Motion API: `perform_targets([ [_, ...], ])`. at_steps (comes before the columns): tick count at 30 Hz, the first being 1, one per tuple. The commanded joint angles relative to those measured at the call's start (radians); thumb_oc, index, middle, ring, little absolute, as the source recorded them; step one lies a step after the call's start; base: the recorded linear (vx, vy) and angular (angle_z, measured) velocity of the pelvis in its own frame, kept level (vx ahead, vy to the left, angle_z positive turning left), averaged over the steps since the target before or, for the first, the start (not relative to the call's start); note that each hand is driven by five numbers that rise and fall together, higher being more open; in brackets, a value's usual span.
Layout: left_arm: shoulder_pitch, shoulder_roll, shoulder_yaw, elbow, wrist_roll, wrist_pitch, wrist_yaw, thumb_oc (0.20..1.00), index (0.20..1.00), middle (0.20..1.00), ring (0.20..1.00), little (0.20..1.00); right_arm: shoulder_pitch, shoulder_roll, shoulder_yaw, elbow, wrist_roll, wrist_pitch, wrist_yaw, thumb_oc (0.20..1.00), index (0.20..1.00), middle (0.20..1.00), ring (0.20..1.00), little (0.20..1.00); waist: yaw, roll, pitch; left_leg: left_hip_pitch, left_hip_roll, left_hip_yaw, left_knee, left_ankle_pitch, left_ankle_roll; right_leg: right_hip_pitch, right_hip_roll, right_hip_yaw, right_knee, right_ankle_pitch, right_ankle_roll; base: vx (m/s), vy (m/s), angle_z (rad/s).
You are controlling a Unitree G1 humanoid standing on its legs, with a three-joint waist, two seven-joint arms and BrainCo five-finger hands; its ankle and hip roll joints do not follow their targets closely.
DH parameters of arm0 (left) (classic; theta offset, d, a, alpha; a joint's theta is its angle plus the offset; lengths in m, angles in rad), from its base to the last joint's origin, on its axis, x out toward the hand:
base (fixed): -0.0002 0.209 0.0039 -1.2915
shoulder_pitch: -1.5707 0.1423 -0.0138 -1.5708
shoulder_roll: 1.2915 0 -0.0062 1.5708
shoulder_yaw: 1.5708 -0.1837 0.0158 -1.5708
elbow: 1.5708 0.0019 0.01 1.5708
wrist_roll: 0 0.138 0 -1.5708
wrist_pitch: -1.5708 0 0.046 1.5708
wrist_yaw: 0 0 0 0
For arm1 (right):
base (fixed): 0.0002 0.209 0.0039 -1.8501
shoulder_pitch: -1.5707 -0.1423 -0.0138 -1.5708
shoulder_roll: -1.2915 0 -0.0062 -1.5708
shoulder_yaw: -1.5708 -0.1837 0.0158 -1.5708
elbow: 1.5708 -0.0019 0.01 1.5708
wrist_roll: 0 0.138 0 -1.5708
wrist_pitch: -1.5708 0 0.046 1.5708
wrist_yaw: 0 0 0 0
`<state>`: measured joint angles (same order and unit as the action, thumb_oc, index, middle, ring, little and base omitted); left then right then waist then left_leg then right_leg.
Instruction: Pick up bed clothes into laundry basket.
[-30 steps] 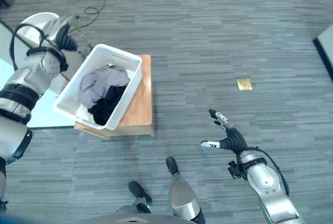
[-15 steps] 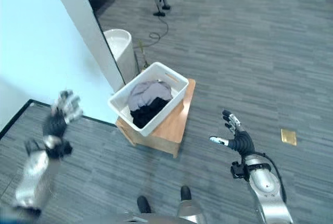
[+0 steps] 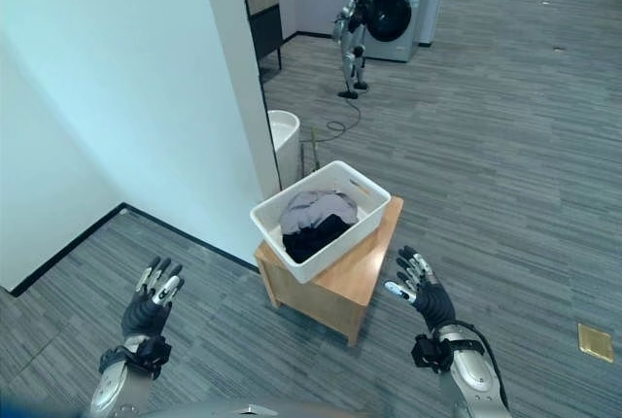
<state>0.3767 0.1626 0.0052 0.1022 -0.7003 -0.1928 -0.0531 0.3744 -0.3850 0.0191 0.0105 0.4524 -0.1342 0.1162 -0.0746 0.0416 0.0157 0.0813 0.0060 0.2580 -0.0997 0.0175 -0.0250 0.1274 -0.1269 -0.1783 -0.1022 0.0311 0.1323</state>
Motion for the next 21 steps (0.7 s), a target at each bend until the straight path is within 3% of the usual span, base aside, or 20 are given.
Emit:
perform_targets([
  [1,-0.091,0.058,0.035,-0.009,0.046,-0.041,0.007,1.000,1.000,1.000,1.000,1.000,-0.075,-0.017,0.007,-0.024,0.018,-0.037,-0.002,1.000,1.000,1.000,1.000,1.000,0.006,-0.044,0.011,0.041,0.046,0.011,0.012,0.002,-0.031,-0.024,-0.039,-0.038,0.093,-0.030,0.015,-0.02,-0.018,0.08],
  [5,-0.104,0.079,-0.002,0.000,0.112,-0.031,0.016,1.000,1.000,1.000,1.000,1.000,-0.076,-0.011,0.005,-0.024,-0.001,-0.038,-0.017,1.000,1.000,1.000,1.000,1.000,0.009,-0.046,0.007,0.042,0.046,0.002,0.012,0.003,-0.028,-0.023,-0.041,-0.041,0.104,-0.032,0.014,-0.03,-0.014,0.08],
  [21,-0.105,0.101,-0.038,0.010,0.151,-0.020,-0.001,1.000,1.000,1.000,1.000,1.000,-0.041,-0.019,0.031,-0.034,-0.007,-0.031,0.003,1.000,1.000,1.000,1.000,1.000,-0.003,-0.060,0.008,0.044,0.062,0.024,0.012,0.007,-0.032,-0.042,-0.026,-0.013,0.098,-0.021,0.012,-0.01,-0.009,-0.03],
])
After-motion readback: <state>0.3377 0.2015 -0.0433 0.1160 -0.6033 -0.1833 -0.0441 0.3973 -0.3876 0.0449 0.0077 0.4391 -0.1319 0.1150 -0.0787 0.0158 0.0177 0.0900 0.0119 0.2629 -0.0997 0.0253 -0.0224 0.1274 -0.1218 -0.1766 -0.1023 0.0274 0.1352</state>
